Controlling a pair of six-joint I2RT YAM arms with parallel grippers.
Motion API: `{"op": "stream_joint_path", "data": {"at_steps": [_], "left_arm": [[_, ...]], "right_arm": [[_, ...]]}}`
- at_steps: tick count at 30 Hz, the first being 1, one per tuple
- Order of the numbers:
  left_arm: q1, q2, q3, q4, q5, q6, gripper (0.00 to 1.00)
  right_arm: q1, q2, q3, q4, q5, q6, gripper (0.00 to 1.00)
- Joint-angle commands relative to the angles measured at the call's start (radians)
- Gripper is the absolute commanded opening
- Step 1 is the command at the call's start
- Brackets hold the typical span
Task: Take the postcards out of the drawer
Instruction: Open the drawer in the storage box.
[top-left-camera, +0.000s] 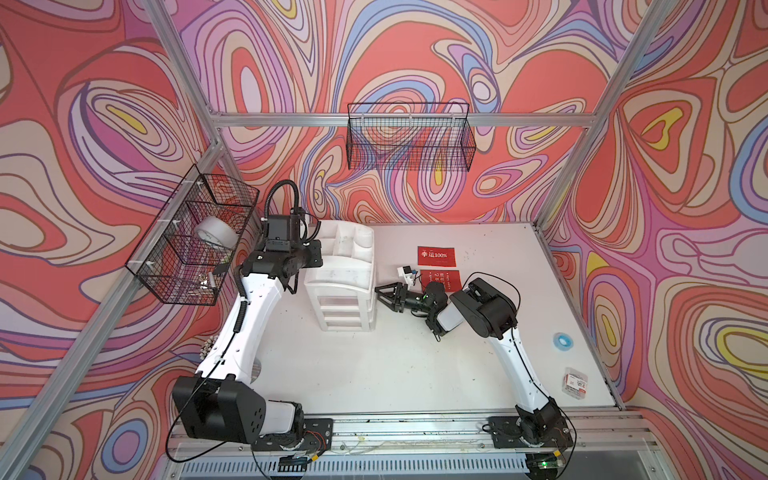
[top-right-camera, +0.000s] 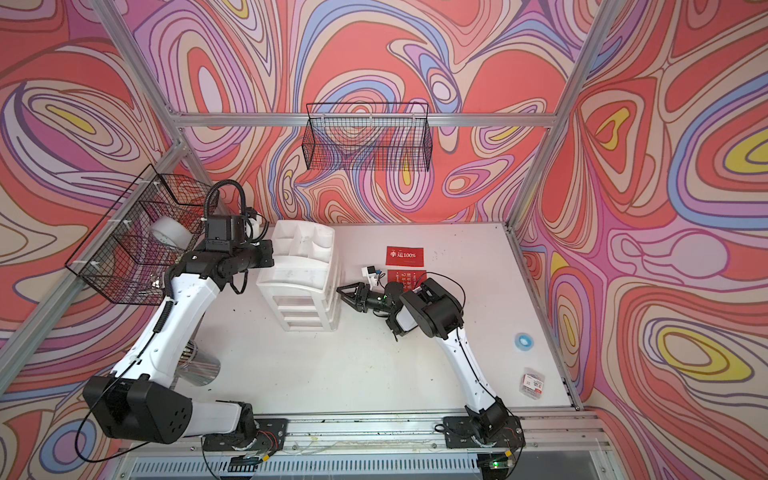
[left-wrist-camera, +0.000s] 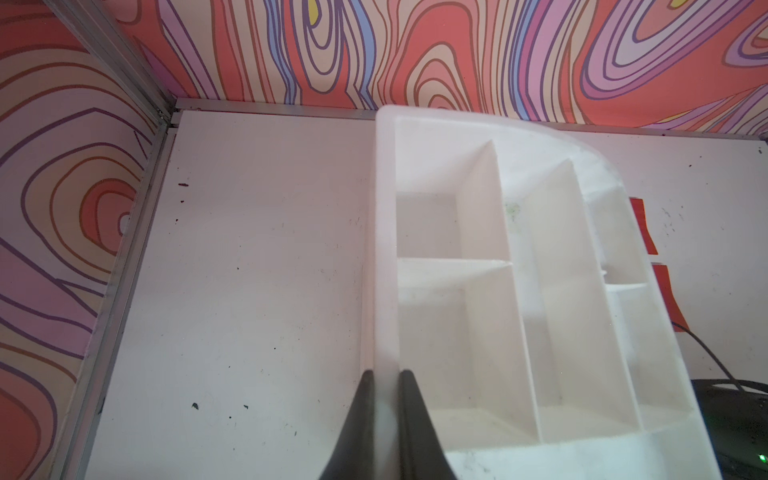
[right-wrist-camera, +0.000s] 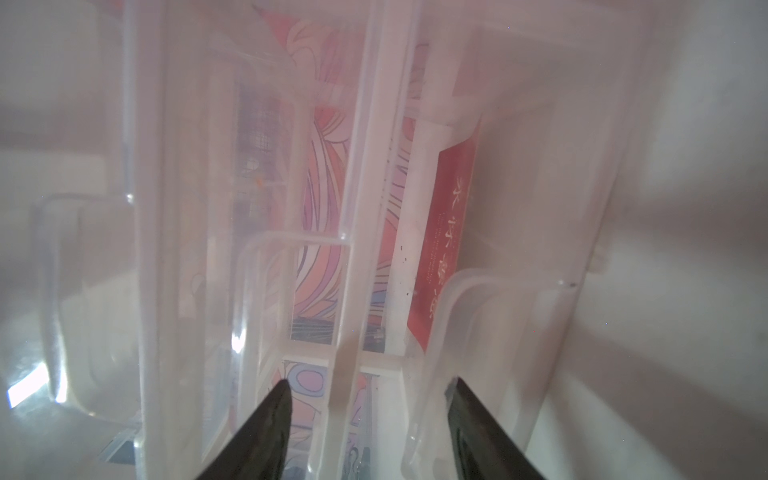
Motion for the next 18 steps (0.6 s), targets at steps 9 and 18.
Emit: {"op": "stream_joint_path", "data": {"at_steps": [9, 18], "left_arm": [[-0.001, 0.042, -0.012, -0.106, -0.052, 0.02, 0.0], [-0.003, 0.039, -0.013, -0.104, -0.048, 0.022, 0.0]], "right_arm": [[-0.029, -0.108, -0.04, 0.055, -0.007, -0.052, 0.57], [-0.05, -0.131, -0.084, 0.056, -0.008, -0.064, 0.57]]}}
